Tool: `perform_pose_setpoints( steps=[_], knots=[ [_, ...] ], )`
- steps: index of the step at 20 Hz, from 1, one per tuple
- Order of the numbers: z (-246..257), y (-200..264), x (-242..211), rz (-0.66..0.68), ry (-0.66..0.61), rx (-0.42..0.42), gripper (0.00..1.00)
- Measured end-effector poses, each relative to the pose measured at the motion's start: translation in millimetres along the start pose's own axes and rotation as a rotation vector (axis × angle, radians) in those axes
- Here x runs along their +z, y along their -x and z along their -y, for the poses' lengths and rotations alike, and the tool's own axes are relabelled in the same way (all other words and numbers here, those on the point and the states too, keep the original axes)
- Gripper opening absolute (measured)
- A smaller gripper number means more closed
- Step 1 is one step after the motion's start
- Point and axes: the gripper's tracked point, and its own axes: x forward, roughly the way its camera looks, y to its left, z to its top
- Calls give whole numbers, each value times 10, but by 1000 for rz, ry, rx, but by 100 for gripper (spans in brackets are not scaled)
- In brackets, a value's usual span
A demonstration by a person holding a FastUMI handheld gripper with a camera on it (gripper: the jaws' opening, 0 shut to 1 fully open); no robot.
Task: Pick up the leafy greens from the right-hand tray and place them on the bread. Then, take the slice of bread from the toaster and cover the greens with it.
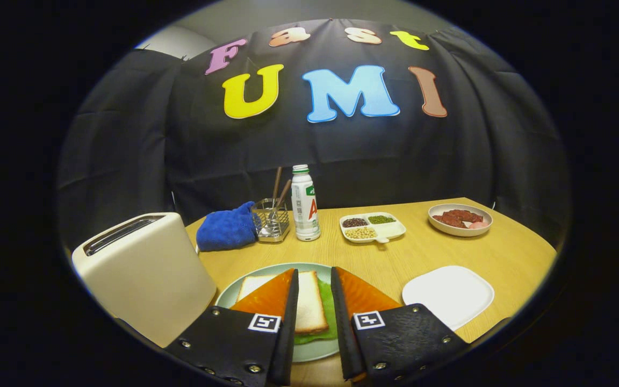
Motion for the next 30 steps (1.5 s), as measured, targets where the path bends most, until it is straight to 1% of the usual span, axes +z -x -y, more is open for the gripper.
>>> perform_pose_setpoints(
  steps=[4,10,13,20,23,26,30],
  knots=[
    [132,81,140,41,4,12,35],
    [727,231,404,127,39,-84,35],
    [946,297,482,132,29,-79,35],
    [1769,482,730,180,49,-176,35],
    [2156,593,840,201,83,-220,35],
    [2518,685,907,225,145,-259,35],
    [2936,738,749,163,172,-250,34]
  ],
)
